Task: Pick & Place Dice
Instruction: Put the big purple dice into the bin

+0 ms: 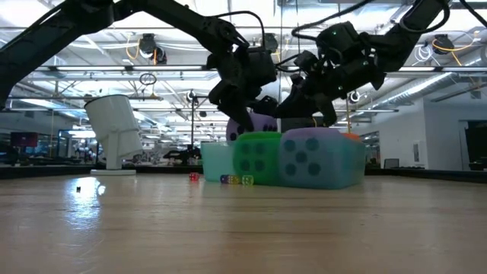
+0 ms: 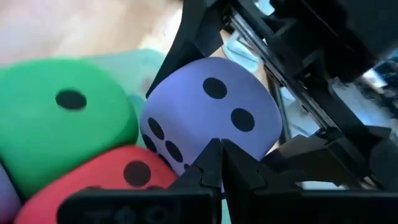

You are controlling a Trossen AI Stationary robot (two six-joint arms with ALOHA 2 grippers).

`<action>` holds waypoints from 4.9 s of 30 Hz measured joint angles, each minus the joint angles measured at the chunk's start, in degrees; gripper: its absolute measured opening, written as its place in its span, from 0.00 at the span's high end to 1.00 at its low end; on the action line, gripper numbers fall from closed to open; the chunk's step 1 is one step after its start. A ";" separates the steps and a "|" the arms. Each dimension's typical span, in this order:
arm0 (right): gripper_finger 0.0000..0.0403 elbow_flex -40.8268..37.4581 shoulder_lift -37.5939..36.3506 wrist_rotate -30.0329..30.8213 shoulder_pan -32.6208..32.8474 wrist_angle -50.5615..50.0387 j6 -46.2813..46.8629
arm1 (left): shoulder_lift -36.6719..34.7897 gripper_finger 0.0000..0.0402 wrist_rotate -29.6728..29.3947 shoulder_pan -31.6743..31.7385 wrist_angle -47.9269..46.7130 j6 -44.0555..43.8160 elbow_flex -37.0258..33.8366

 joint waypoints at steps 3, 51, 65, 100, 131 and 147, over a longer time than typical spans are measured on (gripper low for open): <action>1.00 -0.08 -0.01 3.74 1.11 -0.26 -2.82 | 0.00 0.01 -2.09 -0.28 0.26 1.02 0.00; 1.00 -15.11 -39.59 2.38 15.84 -26.84 21.91 | 5.14 0.01 -6.83 -13.35 25.60 -26.52 0.24; 1.00 -20.76 -41.99 22.11 27.47 -20.26 22.72 | 9.69 0.01 3.72 -13.49 33.65 -28.00 0.18; 1.00 -14.97 -23.01 -1.32 13.62 -24.33 17.78 | 9.01 0.01 9.50 -13.19 26.39 -17.55 0.28; 1.00 -15.18 -22.79 8.35 20.10 -28.86 4.53 | 8.04 0.01 9.59 -14.03 25.27 -14.52 0.28; 1.00 -15.23 -23.18 13.87 22.42 -27.39 4.46 | 5.49 0.01 -4.83 -16.02 22.76 -12.37 0.35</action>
